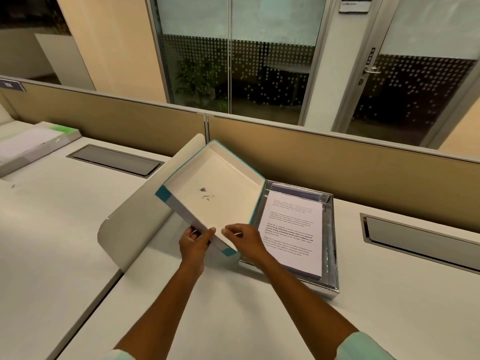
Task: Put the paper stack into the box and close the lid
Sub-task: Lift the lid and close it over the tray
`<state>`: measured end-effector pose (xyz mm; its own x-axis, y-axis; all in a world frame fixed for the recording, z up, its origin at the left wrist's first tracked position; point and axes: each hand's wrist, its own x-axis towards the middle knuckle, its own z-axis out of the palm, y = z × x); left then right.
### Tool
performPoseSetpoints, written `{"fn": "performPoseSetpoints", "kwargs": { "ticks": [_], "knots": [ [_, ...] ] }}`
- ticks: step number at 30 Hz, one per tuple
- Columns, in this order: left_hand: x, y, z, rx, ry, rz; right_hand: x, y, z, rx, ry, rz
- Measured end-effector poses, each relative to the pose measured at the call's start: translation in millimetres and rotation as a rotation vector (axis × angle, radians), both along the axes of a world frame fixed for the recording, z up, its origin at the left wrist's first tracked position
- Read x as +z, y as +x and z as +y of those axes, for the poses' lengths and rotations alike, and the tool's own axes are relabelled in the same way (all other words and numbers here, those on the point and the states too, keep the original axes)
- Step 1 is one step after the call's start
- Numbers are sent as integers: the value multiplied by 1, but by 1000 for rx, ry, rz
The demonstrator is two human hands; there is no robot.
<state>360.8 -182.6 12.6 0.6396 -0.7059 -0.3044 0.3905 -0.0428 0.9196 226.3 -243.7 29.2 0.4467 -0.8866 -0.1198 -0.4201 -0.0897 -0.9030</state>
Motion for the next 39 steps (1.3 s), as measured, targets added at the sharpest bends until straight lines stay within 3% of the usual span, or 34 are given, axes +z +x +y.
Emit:
{"fn": "performPoseSetpoints", "kwargs": {
  "ticks": [11,15,18,29,35,39],
  "knots": [
    [24,-63,2,-80,-41,-727,88,-48,-29,-274,216,-500],
    [24,-85,6,-186,-143,-927,112,-84,-44,-532,255,-711],
    [17,-94,5,-283,-161,-1109,112,-121,-56,-718,335,-658],
    [-13,-121,0,-444,-138,-1531,54,-209,-47,-799,491,-304],
    [-34,-114,1,-565,-47,-1582,20,-227,-34,-814,462,-213],
    [-39,-99,-4,-571,57,-1476,4,-226,-31,-823,440,-157]
  ]
}}
